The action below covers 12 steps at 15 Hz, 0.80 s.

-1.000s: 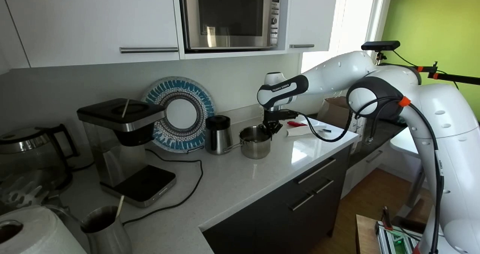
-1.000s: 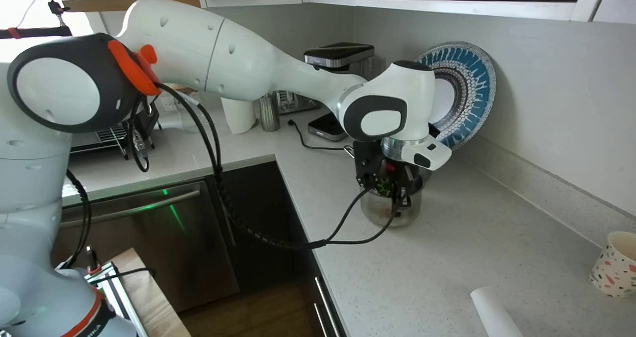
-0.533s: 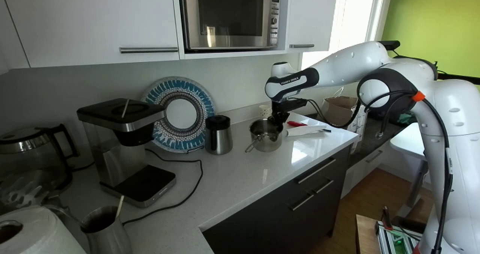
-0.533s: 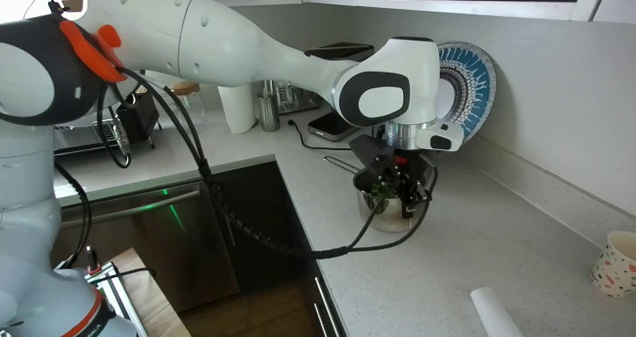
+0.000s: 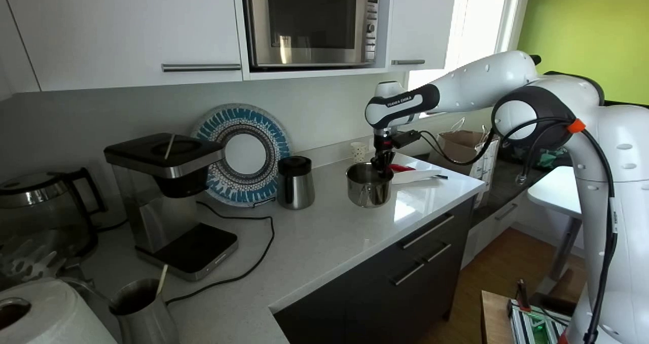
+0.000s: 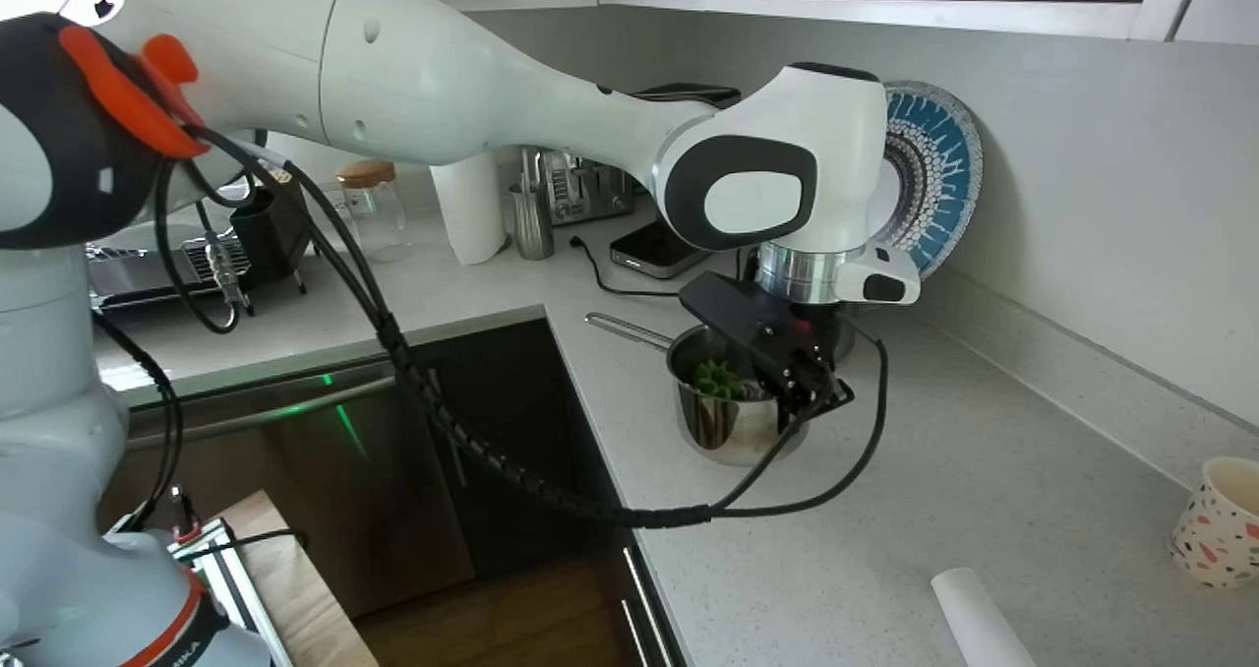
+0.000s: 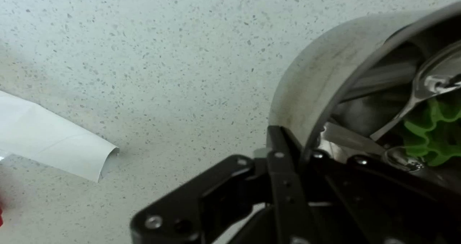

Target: Move the utensils from the silver pot to the countertop

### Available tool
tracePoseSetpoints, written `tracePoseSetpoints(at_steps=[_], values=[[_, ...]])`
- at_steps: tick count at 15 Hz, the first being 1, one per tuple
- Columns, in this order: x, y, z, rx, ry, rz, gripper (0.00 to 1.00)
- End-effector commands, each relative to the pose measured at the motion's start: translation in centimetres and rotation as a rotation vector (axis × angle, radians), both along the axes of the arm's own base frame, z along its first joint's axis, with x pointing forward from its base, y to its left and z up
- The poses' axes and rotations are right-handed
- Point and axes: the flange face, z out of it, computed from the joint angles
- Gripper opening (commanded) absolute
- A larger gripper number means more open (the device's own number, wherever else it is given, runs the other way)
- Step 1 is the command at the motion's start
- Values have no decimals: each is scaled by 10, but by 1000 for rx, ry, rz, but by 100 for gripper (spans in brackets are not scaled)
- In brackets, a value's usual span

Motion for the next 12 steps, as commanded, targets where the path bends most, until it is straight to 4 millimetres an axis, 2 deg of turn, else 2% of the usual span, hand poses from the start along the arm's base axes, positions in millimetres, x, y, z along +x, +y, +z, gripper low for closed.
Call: tracePoseSetpoints(at_steps=[1,6,10,12], values=[[3,-5,6,-77,3,22,1],[10,-29,22,-312,137,146,1],[15,-30,41,-234,67,370,1],[16,-31,46,-221,110,485,1]])
